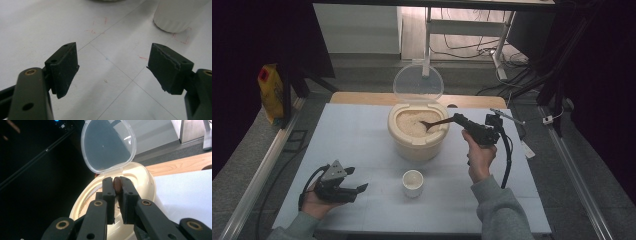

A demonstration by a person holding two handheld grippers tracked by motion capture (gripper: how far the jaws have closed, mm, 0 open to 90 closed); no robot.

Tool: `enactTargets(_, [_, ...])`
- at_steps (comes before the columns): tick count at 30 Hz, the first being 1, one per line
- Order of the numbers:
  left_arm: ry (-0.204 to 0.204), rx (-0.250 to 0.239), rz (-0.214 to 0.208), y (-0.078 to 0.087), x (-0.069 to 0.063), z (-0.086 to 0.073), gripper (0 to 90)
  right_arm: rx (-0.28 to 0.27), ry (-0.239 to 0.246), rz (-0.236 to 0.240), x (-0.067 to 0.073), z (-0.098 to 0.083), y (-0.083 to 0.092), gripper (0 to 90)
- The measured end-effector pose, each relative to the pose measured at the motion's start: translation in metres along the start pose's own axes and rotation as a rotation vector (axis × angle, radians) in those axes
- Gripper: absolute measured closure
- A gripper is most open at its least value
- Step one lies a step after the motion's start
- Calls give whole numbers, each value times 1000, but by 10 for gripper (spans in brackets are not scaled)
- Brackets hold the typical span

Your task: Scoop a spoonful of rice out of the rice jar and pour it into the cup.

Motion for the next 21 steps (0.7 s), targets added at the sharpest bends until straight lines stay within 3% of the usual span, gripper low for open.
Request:
enactTargets(12, [-2,2,0,-1,0,0,240,-45,-107,31,-9,5,8,834])
enactTargets(21, [-8,7,0,-1,0,0,240,-77,-161,55,-14,9,14,834])
Point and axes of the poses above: each handheld gripper's, and its own axes: y roughly backward along the jaws, z roughly out of its top, x roughly to its left, the point moved 2 cm from there along -y, roughly forward along the jaws, and after that the axes turned 10 degrees about z, right-handed, at the moved point
